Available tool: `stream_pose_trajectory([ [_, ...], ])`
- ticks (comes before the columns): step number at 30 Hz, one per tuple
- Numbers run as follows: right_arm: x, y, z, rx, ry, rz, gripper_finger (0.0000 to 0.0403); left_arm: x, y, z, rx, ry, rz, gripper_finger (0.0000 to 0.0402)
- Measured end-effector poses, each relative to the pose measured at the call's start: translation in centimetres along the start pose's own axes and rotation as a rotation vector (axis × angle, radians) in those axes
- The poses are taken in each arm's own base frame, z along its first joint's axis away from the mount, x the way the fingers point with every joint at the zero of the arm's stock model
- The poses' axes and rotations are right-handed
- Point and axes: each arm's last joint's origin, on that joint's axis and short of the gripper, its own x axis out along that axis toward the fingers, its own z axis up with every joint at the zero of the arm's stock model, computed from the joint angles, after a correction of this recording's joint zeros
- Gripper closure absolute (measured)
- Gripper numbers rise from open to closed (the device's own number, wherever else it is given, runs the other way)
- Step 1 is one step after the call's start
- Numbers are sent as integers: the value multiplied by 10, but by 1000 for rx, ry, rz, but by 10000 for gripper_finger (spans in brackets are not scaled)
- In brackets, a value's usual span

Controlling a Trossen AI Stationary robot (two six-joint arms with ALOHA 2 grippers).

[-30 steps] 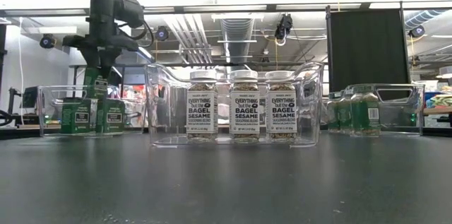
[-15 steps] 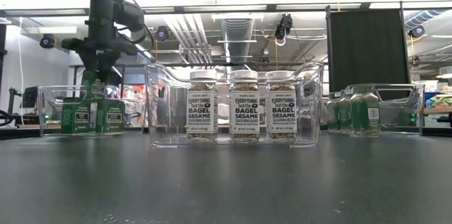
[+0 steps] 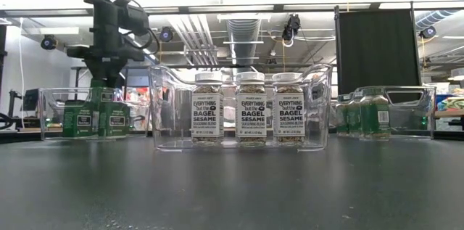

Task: Sort spices by type
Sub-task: Put the black seasoning can into the top left transparent bin

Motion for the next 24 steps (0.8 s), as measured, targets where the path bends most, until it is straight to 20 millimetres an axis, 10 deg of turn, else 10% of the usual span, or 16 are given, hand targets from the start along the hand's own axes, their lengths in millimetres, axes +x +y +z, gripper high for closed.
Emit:
stream_pose_trajectory([
  [24,0,0,0,-1,2,0,390,14,-2,-3,-3,-11,-5,283],
])
